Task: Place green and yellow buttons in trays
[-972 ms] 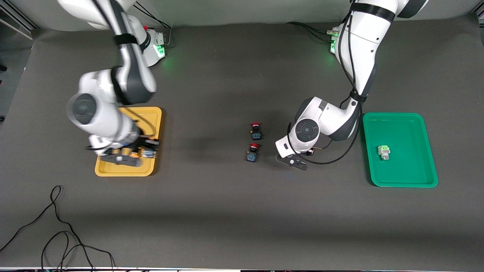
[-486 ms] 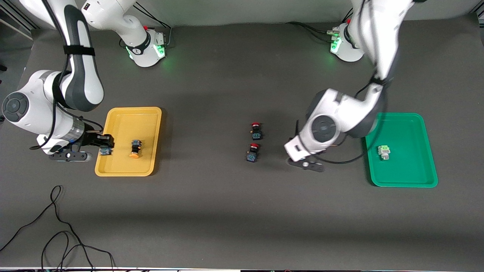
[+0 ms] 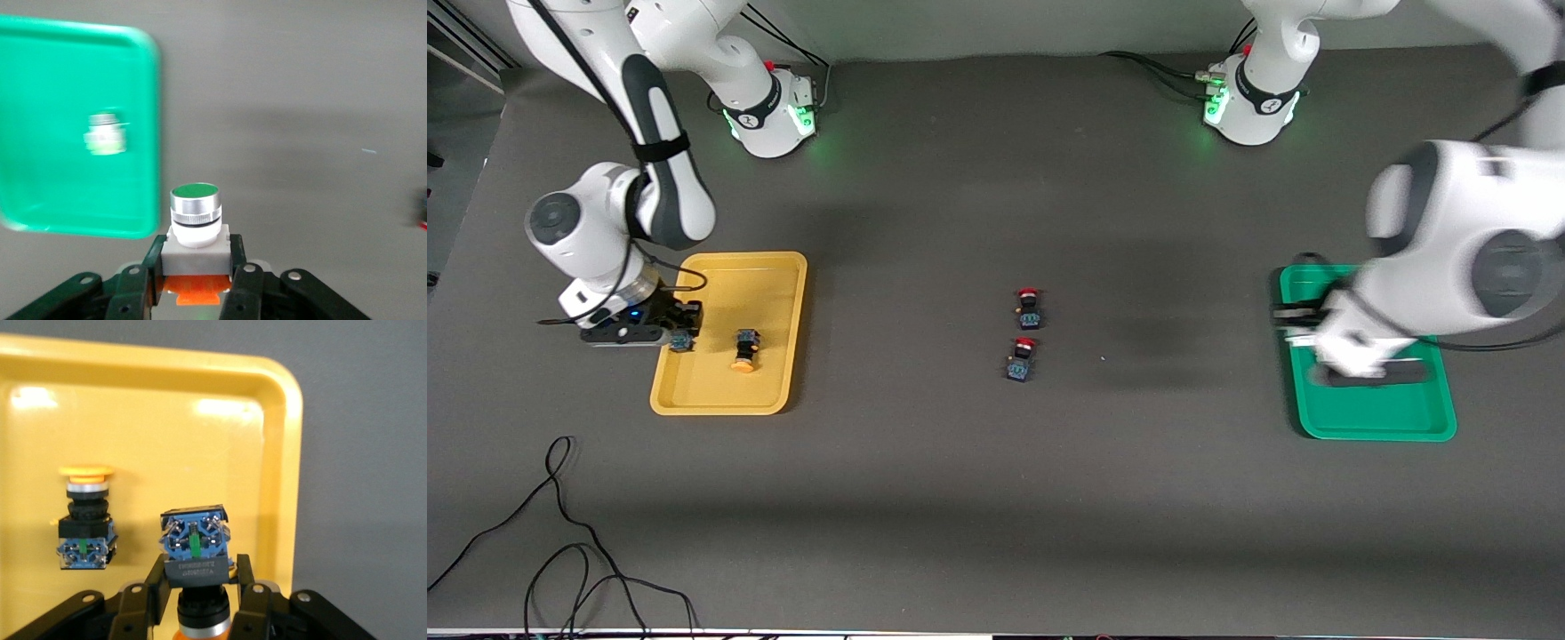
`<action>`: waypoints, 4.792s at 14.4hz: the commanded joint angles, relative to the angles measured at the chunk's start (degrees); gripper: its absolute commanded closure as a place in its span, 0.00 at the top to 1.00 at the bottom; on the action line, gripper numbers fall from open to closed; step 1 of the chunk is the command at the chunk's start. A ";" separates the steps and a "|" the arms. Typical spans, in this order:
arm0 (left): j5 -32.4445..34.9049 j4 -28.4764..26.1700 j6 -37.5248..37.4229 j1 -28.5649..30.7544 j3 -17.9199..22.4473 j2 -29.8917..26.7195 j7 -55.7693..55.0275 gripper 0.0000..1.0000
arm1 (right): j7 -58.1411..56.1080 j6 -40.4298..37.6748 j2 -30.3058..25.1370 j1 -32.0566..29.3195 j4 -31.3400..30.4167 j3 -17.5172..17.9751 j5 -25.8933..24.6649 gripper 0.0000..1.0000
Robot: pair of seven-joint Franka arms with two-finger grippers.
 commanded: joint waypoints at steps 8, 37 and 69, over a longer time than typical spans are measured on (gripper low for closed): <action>9.08 -24.31 36.97 21.10 -0.63 0.93 20.61 0.02 | -4.65 1.49 0.77 0.35 -0.45 0.53 3.04 0.58; 0.73 1.57 -7.42 6.38 -1.78 -11.97 12.99 1.00 | 10.90 -81.22 -2.48 0.70 65.12 -11.78 -5.74 0.99; -0.59 5.70 -12.87 -4.11 4.38 -14.79 13.41 1.00 | 14.07 -72.36 -20.84 -46.85 48.00 42.71 -15.33 0.99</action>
